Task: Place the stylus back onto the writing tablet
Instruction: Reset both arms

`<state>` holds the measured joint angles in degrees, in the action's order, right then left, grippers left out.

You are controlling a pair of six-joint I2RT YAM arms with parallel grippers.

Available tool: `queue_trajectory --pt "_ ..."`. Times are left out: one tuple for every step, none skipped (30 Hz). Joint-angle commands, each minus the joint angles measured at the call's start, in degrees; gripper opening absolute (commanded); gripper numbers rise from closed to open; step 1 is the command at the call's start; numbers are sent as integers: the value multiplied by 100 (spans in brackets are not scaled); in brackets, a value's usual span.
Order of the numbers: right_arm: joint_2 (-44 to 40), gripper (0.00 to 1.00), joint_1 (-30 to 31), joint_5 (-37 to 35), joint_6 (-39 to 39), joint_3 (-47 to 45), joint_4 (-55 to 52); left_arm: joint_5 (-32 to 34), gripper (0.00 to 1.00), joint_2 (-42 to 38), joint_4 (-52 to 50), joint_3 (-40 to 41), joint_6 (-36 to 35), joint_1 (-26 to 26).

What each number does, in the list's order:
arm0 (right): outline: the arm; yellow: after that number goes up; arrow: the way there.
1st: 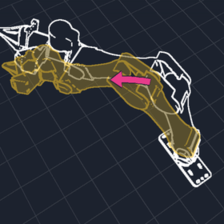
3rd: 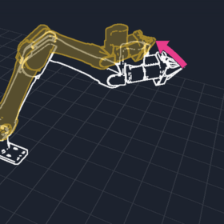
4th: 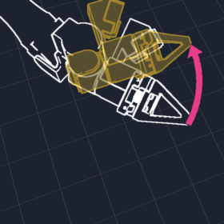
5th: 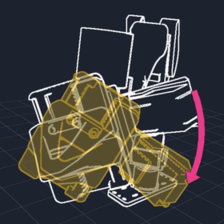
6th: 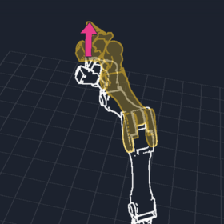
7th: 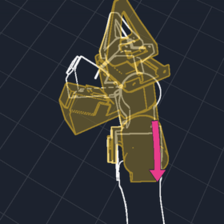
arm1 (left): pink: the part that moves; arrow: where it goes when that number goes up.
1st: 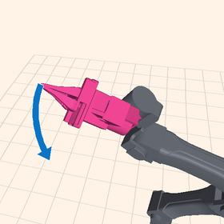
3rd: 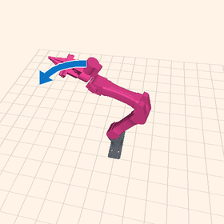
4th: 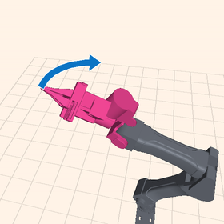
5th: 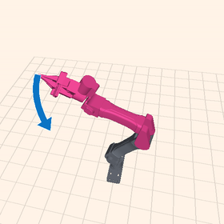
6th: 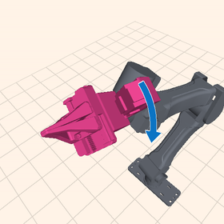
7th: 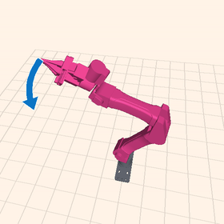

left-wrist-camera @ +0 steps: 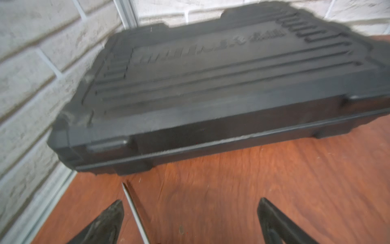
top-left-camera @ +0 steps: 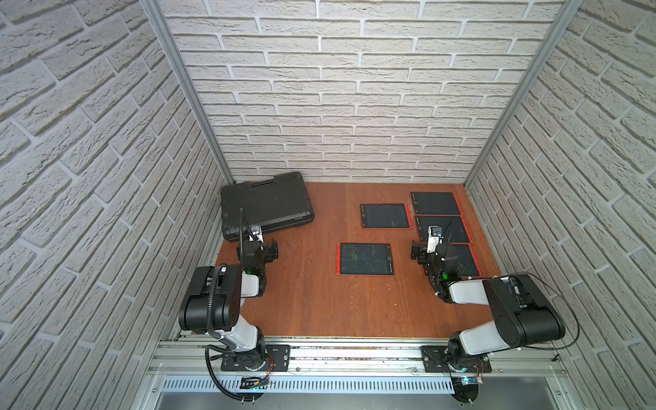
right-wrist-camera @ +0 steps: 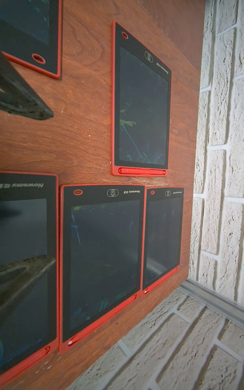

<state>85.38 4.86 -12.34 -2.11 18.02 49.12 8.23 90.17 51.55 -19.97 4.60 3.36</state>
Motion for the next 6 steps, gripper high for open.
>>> queue_trajectory --pt "-119 99 -20 29 51 118 108 -334 98 43 248 -204 215 123" --pt "-89 99 -20 42 52 150 76 -361 98 -39 63 -220 231 119" --pt "-75 99 -20 31 52 150 101 -357 98 -34 60 -220 230 118" --pt "-87 99 -21 33 46 141 109 -349 98 8 176 -205 218 117" --pt "-112 99 -20 30 44 140 86 -325 98 -28 122 -212 208 98" --pt "-133 99 -20 13 58 144 64 -288 98 -31 108 -210 199 84"
